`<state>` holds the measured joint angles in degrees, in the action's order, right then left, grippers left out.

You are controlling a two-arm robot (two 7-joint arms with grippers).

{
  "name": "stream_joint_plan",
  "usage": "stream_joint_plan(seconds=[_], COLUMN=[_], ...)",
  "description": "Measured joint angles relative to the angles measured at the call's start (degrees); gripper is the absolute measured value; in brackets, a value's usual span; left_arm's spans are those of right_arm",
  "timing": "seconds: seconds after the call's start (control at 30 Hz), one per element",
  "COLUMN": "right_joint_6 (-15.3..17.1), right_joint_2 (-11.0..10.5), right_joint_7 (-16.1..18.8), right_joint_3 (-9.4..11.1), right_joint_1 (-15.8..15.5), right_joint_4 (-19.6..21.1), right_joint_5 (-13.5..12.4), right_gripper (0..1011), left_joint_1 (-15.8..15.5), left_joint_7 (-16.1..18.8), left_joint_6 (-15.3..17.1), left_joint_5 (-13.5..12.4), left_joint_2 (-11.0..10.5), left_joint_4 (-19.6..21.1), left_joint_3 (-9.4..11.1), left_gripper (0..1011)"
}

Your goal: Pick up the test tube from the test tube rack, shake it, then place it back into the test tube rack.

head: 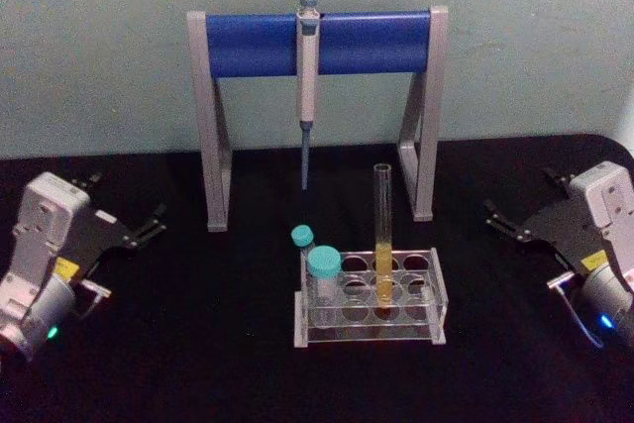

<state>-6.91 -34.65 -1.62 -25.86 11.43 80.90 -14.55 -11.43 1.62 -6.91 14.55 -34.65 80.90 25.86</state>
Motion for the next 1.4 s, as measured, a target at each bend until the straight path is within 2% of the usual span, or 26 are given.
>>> stream_joint_plan(seconds=[0.43, 0.7, 0.8, 0.93, 1.03, 1.07, 1.17, 1.4], right_joint_6=[0.46, 1.90, 2.62, 4.26, 6.41, 6.41, 9.32, 14.48], right_joint_2=[0.12, 0.27, 0.32, 0.37, 0.35, 0.35, 0.09, -0.25], right_joint_7=[0.74, 4.83, 7.35, 11.67, 15.69, 15.69, 19.76, 26.19], right_joint_3=[0.63, 1.91, 2.24, 2.87, 3.50, 3.50, 3.69, 3.20], right_joint_1=[-0.45, -1.70, -2.01, -2.27, -2.42, -2.42, -2.26, -0.96], right_joint_4=[0.76, 4.39, 5.84, 7.63, 9.16, 9.16, 10.38, 11.47], right_joint_5=[0.14, -2.07, -3.76, -7.29, -10.59, -10.59, -13.36, -16.39], right_gripper=[1000, 1000, 1000, 1000, 1000, 1000, 1000, 1000], left_joint_1=[0.00, 0.00, 0.00, 0.00, 0.00, 0.00, 0.00, 0.00], left_joint_7=[0.00, 0.00, 0.00, 0.00, 0.00, 0.00, 0.00, 0.00], left_joint_6=[0.00, 0.00, 0.00, 0.00, 0.00, 0.00, 0.00, 0.00], left_joint_5=[0.00, 0.00, 0.00, 0.00, 0.00, 0.00, 0.00, 0.00], left_joint_2=[0.00, 0.00, 0.00, 0.00, 0.00, 0.00, 0.00, 0.00], left_joint_4=[0.00, 0.00, 0.00, 0.00, 0.00, 0.00, 0.00, 0.00], left_joint_3=[0.00, 0.00, 0.00, 0.00, 0.00, 0.00, 0.00, 0.00], left_gripper=[1010, 1010, 1009, 1010, 1009, 1009, 1010, 1010])
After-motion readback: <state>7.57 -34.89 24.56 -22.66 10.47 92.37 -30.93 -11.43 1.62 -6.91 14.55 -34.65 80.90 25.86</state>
